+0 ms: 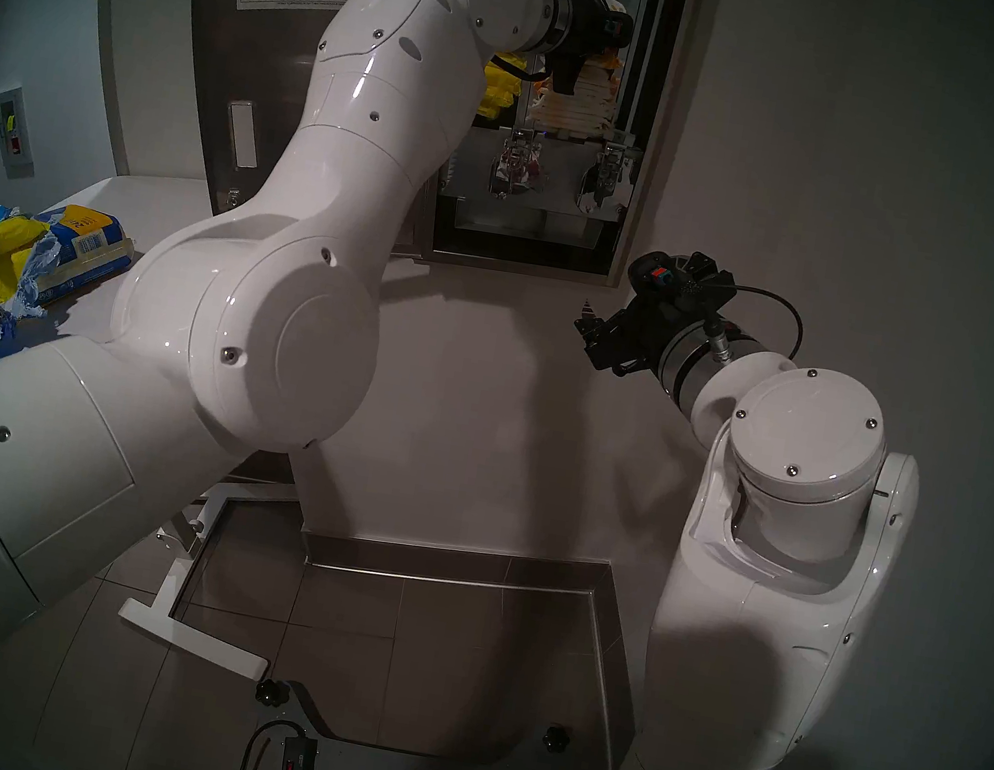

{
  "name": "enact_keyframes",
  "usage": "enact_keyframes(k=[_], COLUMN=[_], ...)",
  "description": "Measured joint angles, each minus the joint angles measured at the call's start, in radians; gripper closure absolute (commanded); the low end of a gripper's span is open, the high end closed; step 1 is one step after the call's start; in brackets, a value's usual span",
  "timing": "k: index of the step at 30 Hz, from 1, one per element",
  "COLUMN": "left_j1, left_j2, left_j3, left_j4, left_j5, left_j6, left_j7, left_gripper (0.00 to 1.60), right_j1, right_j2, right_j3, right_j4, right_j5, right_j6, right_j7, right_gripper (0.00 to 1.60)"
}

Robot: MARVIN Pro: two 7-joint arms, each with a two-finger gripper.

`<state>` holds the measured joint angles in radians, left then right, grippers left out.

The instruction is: Open the dispenser door, put the pads inside, close the door

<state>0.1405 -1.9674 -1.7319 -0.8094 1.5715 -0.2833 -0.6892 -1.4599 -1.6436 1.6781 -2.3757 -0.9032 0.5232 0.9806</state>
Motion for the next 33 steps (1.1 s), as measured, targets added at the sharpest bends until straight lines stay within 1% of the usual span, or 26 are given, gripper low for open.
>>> enact_keyframes(k=[9,20,28,33], left_j1=[-0.035,-0.072,-0.087,-0.098], left_j2=[-0.014,-0.023,-0.028,-0.028], left_j3=[-0.032,-0.054,-0.066,-0.068], left_j4=[0.055,0.084,0.087,0.083], left_j5=[-0.017,-0.025,-0.034,-0.037], left_j6=[0.053,0.095,0.115,0.123], left_j7=[0.023,0.025,-0.003,-0.053], left_gripper=[1.60,1.60,1.60,1.60], right_j1=[0.000,0.000,0.000,0.000], right_j2=[0.000,0.000,0.000,0.000], right_j3=[0.000,0.000,0.000,0.000], right_j4=[0.000,0.000,0.000,0.000], right_j5=[0.000,0.000,0.000,0.000], right_j6=[0.000,0.000,0.000,0.001], right_j7=[0.000,0.000,0.000,0.000], right_gripper=[0.00,0.00,0.00,0.00])
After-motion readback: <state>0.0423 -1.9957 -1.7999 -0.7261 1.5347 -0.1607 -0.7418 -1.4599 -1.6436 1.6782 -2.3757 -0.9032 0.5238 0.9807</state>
